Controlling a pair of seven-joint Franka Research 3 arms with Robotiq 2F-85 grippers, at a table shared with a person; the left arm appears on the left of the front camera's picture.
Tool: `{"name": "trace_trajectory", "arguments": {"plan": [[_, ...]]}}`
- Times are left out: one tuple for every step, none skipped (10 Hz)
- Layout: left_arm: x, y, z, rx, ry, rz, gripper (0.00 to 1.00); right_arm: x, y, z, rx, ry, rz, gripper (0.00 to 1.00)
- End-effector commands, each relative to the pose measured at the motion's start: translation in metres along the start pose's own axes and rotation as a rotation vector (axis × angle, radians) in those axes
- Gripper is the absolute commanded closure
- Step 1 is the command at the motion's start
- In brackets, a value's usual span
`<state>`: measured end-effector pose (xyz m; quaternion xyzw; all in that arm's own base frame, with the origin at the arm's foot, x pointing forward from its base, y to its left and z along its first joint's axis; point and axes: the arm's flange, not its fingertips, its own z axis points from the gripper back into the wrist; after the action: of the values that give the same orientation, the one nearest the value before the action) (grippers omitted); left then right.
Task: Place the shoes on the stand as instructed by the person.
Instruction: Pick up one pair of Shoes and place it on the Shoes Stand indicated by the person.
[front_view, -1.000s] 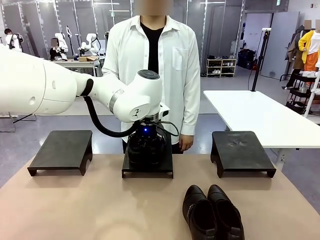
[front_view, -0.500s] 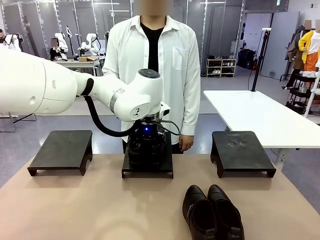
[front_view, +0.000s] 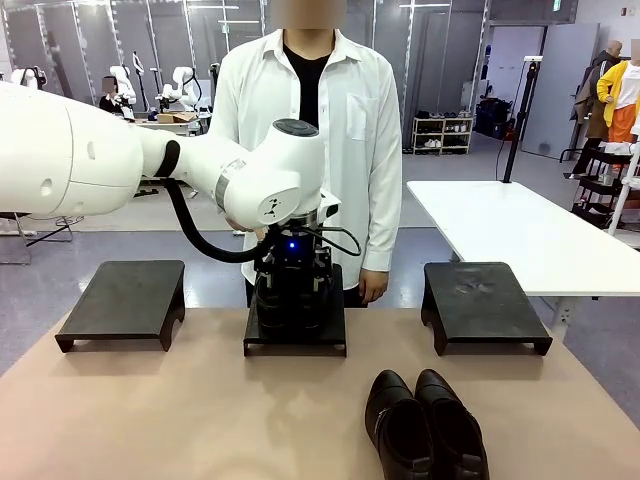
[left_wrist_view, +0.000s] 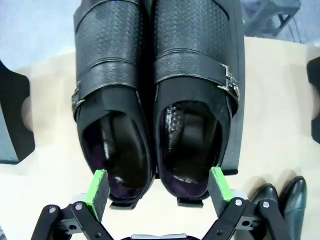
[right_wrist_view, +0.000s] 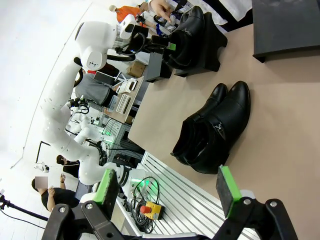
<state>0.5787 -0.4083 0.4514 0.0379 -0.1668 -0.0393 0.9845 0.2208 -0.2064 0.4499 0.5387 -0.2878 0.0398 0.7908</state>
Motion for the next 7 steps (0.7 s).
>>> {"name": "trace_trajectory", "arguments": {"plan": [[-0.0004,-0.0029,-0.0069,-0.004,0.001,-0.005,0.0,-0.0004,-0.0004,0.0002,0.012,-0.01,0.02,0.0],[-0.0004,-0.0029,-0.0069,-0.004,0.001,-0.005,0.0,-0.0004,-0.0004,0.0002,0.012,-0.01,0.02,0.0],[-0.0004,-0.0029,-0.0069,-0.004,0.001,-0.005,0.0,-0.0004,-0.0004,0.0002,0.012,-0.01,0.02,0.0],[-0.0004,-0.0029,-0.0069,-0.004,0.001,-0.005,0.0,-0.0004,-0.0004,0.0002,0.012,-0.01,0.02,0.0],[-0.0004,-0.0029,-0.0069,-0.004,0.001,-0.005,0.0,-0.0004,-0.0004,0.0002,0.012,-0.01,0.02,0.0],[-0.0004,-0.0029,-0.0069,-0.004,0.001,-0.005,0.0,-0.0004,-0.0004,0.0002,0.012,-0.01,0.02,0.0],[-0.0004,-0.0029,-0.0069,-0.004,0.001,-0.005,0.0,-0.0004,-0.0004,0.0002,0.012,-0.01,0.02,0.0]]}}
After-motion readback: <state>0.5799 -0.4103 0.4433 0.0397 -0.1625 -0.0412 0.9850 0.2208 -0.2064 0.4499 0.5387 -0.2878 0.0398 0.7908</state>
